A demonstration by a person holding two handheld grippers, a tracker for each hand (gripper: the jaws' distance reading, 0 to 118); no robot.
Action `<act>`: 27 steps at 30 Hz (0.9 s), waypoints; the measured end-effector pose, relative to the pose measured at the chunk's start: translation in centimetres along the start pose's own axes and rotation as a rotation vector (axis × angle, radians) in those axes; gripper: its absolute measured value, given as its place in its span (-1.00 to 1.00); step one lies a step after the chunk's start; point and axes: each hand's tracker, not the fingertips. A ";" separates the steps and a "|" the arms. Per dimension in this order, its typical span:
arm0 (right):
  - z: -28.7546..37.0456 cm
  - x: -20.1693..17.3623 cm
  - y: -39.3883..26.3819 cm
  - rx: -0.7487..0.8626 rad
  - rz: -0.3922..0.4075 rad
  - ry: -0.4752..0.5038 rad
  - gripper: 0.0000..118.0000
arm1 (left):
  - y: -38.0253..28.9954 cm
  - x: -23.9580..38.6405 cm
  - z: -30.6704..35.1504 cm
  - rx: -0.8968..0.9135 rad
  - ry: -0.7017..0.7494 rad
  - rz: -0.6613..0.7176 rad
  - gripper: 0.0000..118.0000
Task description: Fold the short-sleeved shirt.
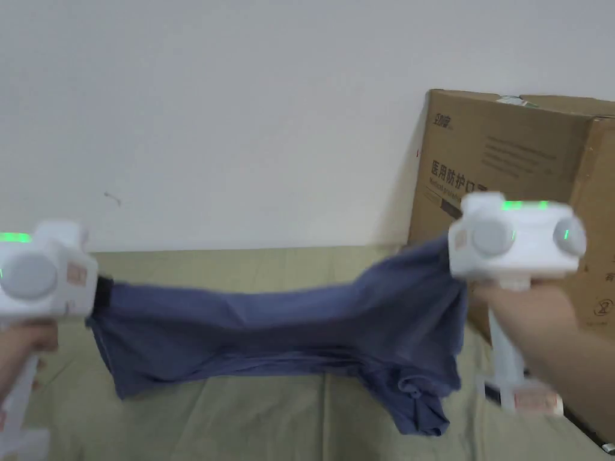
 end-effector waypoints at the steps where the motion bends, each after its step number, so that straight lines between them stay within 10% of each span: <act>1: -0.9 0.0 -3.0 -0.057 0.003 0.026 -0.96 | -2.3 0.2 -0.7 -0.048 -0.018 0.002 -0.99; 14: 12.4 8.5 -29.6 -0.397 0.005 0.277 -0.96 | -27.2 -2.8 11.6 -0.290 -0.154 0.044 -0.99; 27: 22.2 13.8 -37.4 -0.509 0.101 0.191 -0.96 | -35.1 -5.9 23.5 -0.317 -0.186 0.016 -0.99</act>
